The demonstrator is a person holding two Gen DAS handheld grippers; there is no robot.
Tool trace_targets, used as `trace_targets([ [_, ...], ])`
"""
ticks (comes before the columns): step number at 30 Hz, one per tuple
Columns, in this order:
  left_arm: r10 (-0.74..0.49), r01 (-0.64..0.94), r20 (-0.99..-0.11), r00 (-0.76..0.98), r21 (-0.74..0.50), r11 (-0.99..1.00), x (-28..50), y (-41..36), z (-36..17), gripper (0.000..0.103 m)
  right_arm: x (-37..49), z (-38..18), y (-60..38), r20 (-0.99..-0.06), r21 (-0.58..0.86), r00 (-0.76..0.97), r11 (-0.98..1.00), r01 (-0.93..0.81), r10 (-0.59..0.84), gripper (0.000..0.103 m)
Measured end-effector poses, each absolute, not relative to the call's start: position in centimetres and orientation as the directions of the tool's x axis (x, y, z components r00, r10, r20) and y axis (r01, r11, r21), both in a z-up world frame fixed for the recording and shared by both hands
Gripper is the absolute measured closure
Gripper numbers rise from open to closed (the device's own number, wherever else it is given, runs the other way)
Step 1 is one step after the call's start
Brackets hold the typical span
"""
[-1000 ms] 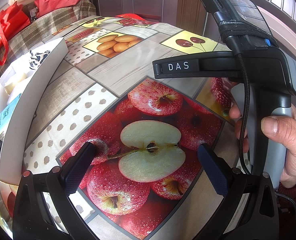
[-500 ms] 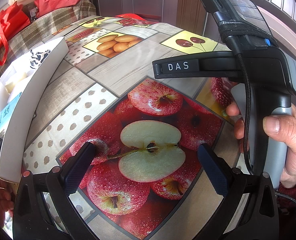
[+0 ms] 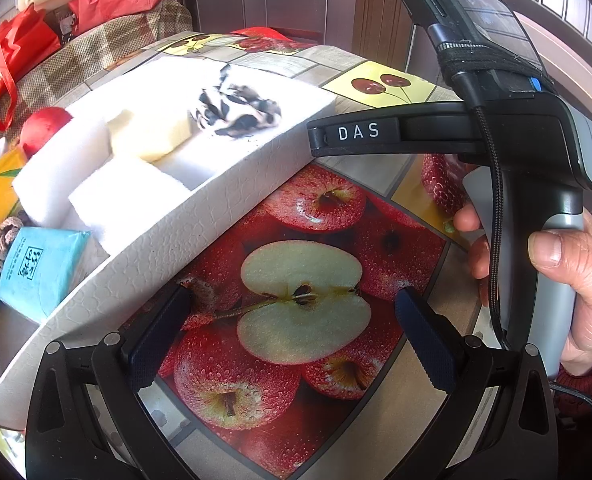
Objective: Organize soft objects
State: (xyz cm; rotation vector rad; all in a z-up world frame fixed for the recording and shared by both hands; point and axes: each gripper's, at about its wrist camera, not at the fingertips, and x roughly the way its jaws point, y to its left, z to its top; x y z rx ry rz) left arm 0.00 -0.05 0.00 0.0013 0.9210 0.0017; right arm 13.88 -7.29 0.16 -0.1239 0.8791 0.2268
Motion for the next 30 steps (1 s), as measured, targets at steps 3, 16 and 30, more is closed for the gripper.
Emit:
trace_targets([
  [3, 0.000, -0.001, -0.796, 0.605, -0.001, 1.000, 0.02, 0.00, -0.04, 0.001, 13.90, 0.14, -7.27, -0.774, -0.018, 0.617, 0.968, -0.248, 0.144, 0.000],
  [16, 0.000, -0.001, -0.796, 0.605, -0.001, 1.000, 0.03, 0.03, -0.01, 0.001, 13.90, 0.14, -7.40, -0.774, -0.014, 0.616, 0.968, -0.249, 0.147, 0.000],
  [30, -0.001, -0.001, -0.797, 0.604, -0.003, 1.000, 0.05, 0.14, -0.23, 0.001, 13.86, 0.16, -7.37, -0.774, -0.011, 0.616, 0.968, -0.249, 0.150, 0.000],
])
